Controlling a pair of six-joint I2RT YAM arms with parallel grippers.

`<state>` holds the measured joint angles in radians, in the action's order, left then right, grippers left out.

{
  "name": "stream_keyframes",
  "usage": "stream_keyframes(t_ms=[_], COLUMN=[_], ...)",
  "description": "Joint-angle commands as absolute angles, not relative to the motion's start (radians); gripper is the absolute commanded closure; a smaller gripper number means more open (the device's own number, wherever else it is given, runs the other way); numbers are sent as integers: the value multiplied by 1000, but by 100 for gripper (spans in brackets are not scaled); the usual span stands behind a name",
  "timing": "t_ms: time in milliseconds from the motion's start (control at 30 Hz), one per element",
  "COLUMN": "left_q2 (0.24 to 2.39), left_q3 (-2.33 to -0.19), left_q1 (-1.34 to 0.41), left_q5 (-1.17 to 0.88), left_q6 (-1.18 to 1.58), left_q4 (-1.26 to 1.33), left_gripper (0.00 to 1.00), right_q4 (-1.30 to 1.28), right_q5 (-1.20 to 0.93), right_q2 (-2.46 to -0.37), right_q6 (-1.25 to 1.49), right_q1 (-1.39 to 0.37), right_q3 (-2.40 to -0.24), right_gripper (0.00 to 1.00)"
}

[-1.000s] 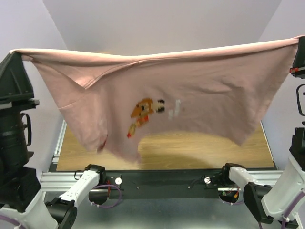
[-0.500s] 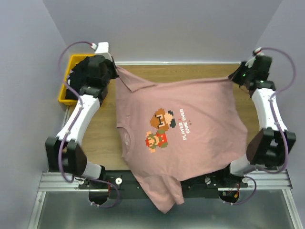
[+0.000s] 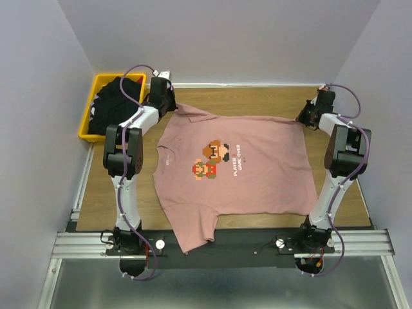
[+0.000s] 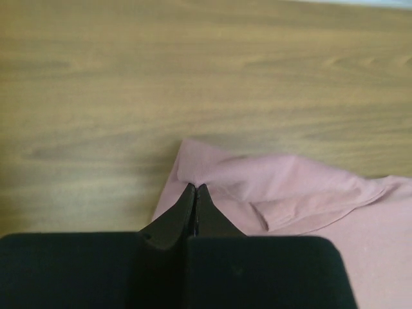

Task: Fold and stack the t-shirts
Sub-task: Fold the tshirt

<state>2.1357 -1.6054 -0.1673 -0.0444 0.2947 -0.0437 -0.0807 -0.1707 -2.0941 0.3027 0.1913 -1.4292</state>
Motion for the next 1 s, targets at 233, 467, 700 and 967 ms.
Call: stream_keyframes(t_ms=[233, 467, 700, 967], left_q2=[2151, 2063, 1919, 1778], left_q3=[-1753, -1712, -1617, -1488], left_q1=[-132, -126, -121, -121], left_q5=[-167, -176, -156, -202], left_q6=[362, 394, 425, 466], left_q4=[-75, -175, -278, -325], left_gripper=[100, 100, 100, 100], right_q4=[-15, -44, -103, -175], right_q5=[-146, -126, -80, -37], right_q2=[-2125, -2026, -1928, -1821], right_q6=[298, 319, 324, 360], right_q1=[198, 198, 198, 199], right_q3=[-1525, -1445, -1372, -1287], right_gripper=[99, 99, 99, 99])
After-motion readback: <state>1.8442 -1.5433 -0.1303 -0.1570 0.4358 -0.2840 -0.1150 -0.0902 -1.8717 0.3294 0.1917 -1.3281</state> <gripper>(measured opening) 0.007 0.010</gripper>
